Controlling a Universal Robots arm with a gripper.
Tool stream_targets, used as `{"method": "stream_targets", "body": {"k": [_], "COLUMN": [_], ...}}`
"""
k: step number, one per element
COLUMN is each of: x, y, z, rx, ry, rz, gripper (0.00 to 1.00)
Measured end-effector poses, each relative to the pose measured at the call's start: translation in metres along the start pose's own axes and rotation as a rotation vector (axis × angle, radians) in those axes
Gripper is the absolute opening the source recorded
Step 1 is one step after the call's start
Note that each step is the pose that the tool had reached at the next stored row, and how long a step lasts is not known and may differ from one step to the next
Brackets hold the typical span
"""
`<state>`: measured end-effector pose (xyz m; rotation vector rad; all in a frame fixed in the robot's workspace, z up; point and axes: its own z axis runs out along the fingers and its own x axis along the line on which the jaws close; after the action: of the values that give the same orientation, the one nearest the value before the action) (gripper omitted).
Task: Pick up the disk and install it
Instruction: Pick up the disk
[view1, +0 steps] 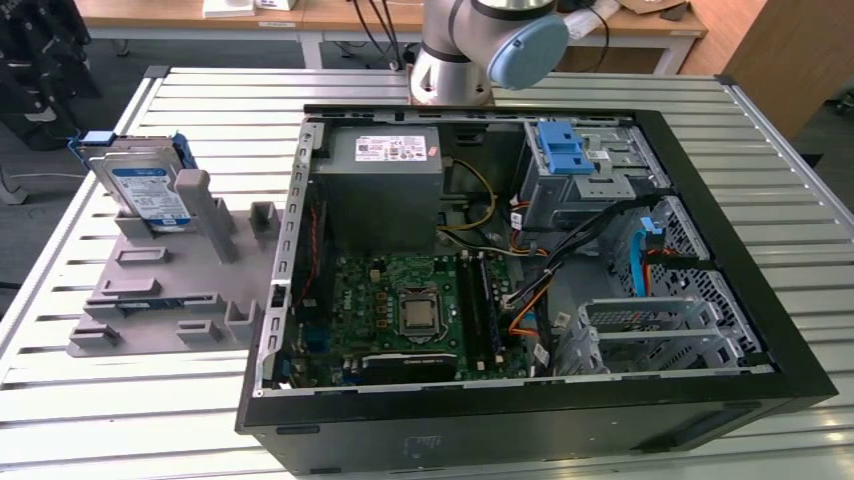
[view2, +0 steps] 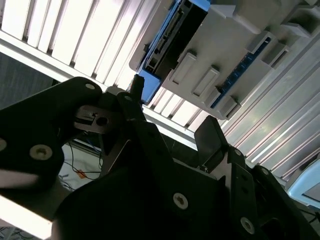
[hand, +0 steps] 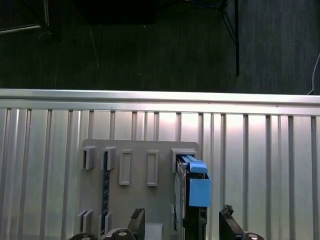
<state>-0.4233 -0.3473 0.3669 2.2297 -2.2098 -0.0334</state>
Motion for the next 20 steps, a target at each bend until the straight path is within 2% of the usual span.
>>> {"method": "stream_targets", "body": {"k": [3, 6, 13, 17, 20], "x": [-0.004, -0.0042, -0.0043, -0.0084, -0.009], "y": [0.0, 0.0007, 0.005, 0.0057, 0.0084], "z": [0.0008, 0.0031, 0.0154, 0.0228, 0.0284], "rx": [0.0021, 0.0027, 0.0055, 0.0069, 0.0069], "ry": [0.0015, 0.0015, 0.0008, 0.0008, 0.0015], "rz": [0.001, 0.002, 0.002, 0.002, 0.002], "gripper": [0.68, 0.68, 0.68, 0.68, 0.68]}}
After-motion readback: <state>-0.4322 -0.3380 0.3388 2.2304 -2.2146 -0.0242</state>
